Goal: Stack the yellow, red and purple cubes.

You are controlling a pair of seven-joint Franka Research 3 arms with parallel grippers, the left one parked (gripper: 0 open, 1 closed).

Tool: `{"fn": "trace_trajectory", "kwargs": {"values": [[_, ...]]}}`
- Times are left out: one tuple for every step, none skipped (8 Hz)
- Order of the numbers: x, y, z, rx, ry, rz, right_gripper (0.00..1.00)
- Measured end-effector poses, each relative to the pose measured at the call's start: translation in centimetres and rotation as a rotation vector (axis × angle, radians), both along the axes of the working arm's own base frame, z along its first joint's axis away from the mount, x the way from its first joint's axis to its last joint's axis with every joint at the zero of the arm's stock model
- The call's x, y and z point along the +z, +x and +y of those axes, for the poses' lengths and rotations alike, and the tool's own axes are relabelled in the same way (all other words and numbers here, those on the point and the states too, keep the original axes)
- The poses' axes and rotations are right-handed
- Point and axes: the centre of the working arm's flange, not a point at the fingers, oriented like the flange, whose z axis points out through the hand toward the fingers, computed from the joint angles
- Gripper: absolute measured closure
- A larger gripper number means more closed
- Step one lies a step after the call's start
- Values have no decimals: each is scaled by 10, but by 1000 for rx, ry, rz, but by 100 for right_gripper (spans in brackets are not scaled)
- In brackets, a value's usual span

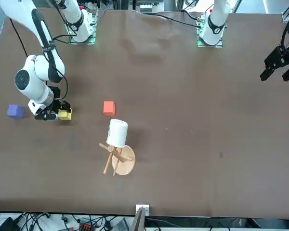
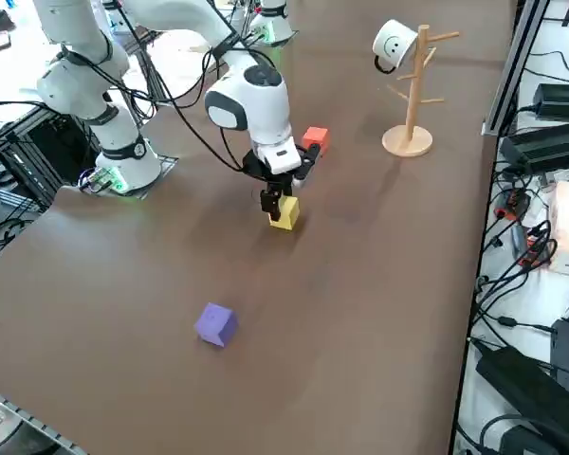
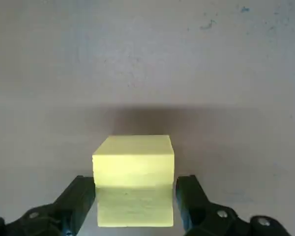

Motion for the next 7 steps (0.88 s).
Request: {"fn": "trace_trajectory", "kwargs": {"values": [[2, 1, 0, 1, 0, -3, 0], [4, 3, 1, 2, 0, -6, 0], [11, 4, 2, 3, 1, -2, 0], [23, 4, 2, 5, 3, 10, 0], [40, 4, 4, 7, 5, 26, 0], [61, 4, 5, 9, 8, 41, 0], [84, 5, 8, 15, 10, 48, 0]]}}
